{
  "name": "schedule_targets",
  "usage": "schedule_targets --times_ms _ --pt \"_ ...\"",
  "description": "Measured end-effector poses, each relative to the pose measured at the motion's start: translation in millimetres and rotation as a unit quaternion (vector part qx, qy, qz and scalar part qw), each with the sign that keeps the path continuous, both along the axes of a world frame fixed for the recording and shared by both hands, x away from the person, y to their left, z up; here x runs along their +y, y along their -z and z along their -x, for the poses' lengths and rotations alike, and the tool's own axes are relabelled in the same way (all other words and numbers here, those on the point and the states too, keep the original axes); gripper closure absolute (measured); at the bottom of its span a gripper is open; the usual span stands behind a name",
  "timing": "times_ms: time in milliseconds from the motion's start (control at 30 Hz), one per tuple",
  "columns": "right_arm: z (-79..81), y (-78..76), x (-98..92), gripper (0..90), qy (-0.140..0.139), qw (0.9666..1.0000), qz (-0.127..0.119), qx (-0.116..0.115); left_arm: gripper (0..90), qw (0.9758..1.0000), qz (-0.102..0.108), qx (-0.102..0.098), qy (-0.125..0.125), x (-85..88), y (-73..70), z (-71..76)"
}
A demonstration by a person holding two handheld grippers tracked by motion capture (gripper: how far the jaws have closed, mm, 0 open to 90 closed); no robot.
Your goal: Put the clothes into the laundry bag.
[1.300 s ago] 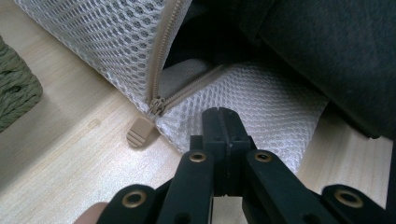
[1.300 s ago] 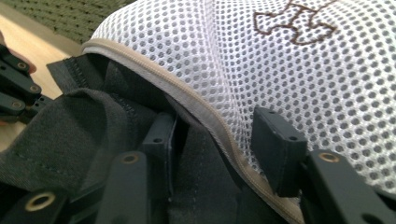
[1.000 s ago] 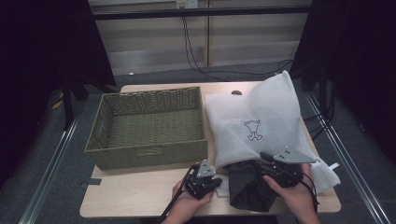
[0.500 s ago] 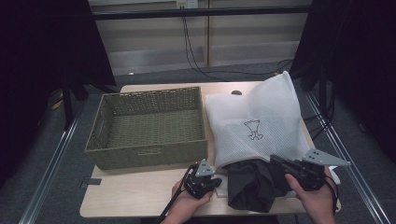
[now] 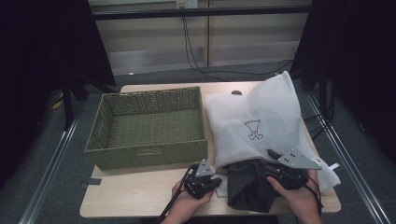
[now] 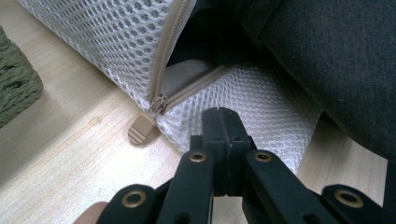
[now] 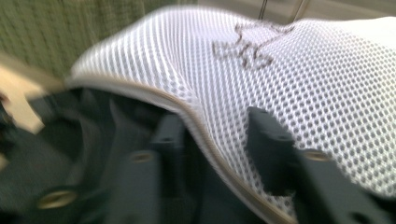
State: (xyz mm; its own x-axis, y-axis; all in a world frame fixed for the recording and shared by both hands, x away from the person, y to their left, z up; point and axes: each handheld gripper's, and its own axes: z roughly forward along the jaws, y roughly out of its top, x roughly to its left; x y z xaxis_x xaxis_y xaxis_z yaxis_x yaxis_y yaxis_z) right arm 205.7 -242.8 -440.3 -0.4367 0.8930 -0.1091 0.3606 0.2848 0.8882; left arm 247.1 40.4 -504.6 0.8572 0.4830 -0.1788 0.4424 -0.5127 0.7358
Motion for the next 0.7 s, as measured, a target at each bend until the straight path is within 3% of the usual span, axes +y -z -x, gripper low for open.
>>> schedule_targets --times_ms 67,100,133,200,233,267,333,367,400,467,500,567,600,700 --pt "-2.1 -0.2 -2.7 81.6 -0.022 0.9987 -0.046 0.007 90.0 1.0 -0.001 0.0 -0.001 0.1 -0.1 0.2" --pt "-3.6 0.6 -4.8 87.0 -0.046 0.9961 -0.073 0.02 90.0 1.0 0.0 0.0 0.0 0.1 0.0 0.2" --pt "-4.5 1.5 -6.4 87.8 -0.07 0.992 -0.099 0.036 90.0 1.0 0.0 0.0 -0.001 0.1 0.0 0.4" --pt "-2.9 2.4 -7.4 88.4 -0.122 0.9835 -0.121 0.058 90.0 1.0 0.0 -0.003 -0.002 -0.5 0.1 1.1" --pt "-1.6 2.7 -6.3 88.4 -0.149 0.9787 -0.12 0.073 90.0 1.0 -0.002 -0.004 -0.002 -0.7 -0.1 1.7" --pt "-1.6 5.0 -3.8 88.4 -0.18 0.972 -0.11 0.104 90.0 1.0 -0.003 -0.004 -0.004 -0.8 -0.2 2.1" --pt "-5.1 12.9 1.1 88.6 -0.187 0.9663 -0.082 0.157 90.0 1.0 -0.005 -0.007 -0.002 -1.2 -0.3 2.2" --pt "-7.8 18.9 3.5 88.7 -0.181 0.9651 -0.068 0.176 90.0 0.9999 -0.005 -0.01 -0.001 -2.0 -0.4 2.8" --pt "-11.8 24.8 6.1 88.7 -0.169 0.9648 -0.056 0.193 90.0 0.9999 -0.009 -0.013 0.001 -2.2 -0.8 3.7" --pt "-21.7 33.9 12.0 88.8 -0.138 0.9697 -0.03 0.2 90.0 0.9999 -0.011 -0.012 0.006 -1.8 -1.2 3.8" --pt "-25.3 35.3 13.6 88.8 -0.127 0.9712 -0.028 0.2 90.0 0.9997 -0.015 -0.015 0.008 -1.9 -1.6 4.3" --pt "-38.1 36.8 16.6 88.9 -0.086 0.9788 -0.015 0.185 90.0 0.9996 -0.016 -0.02 0.009 -2.3 -1.5 5.6" --pt "-42.8 36.9 17.2 88.9 -0.071 0.9806 -0.013 0.182 90.0 0.9994 -0.022 -0.024 0.014 -2.1 -2.1 5.8" --pt "-64.4 39.3 13.9 89.3 -0.007 0.9913 0.0 0.132 90.0 0.9995 -0.015 -0.022 0.015 -2.2 -1.6 6.5"
